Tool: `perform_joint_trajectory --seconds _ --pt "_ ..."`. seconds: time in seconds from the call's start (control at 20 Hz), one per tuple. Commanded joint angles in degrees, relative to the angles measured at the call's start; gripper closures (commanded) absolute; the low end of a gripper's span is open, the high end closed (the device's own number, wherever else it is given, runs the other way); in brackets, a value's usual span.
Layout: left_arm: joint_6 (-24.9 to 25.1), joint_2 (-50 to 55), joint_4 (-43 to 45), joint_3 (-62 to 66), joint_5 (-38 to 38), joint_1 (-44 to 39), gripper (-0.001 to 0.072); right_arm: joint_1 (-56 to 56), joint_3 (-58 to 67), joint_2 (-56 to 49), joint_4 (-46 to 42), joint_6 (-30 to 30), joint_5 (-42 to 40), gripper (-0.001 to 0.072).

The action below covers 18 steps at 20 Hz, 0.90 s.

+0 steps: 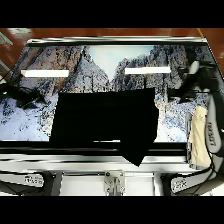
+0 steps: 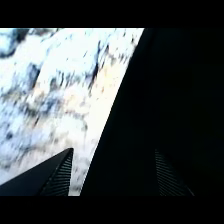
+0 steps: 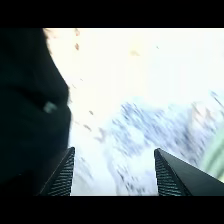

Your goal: Fold the shirts.

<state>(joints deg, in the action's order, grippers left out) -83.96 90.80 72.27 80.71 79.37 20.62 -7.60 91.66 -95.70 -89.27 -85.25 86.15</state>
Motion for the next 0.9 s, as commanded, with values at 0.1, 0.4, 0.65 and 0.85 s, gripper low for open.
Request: perform_joint_trajectory --seconds 0.1,0.4,0.65,0.85 --pt "6.6 -11.5 -7.2 -22.6 5.2 7.7 0.0106 -12.2 -16.7 12.1 16.3 7.3 1.1 0.011" --pt "12.5 -16.9 -12.7 -39.5 -5.5 12.9 0.0106 -14.9 -29.8 17.8 20.4 11.5 -6.3 0.011" --pt "14.5 -15.7 -10.8 -40.4 -6.5 14.5 0.0107 -14.9 -29.8 17.8 21.6 11.5 -7.8 0.0111" --pt "15.4 -14.4 -11.9 -42.5 -9.4 14.5 0.0107 -14.9 -29.8 17.8 24.9 11.4 -7.5 0.0111"
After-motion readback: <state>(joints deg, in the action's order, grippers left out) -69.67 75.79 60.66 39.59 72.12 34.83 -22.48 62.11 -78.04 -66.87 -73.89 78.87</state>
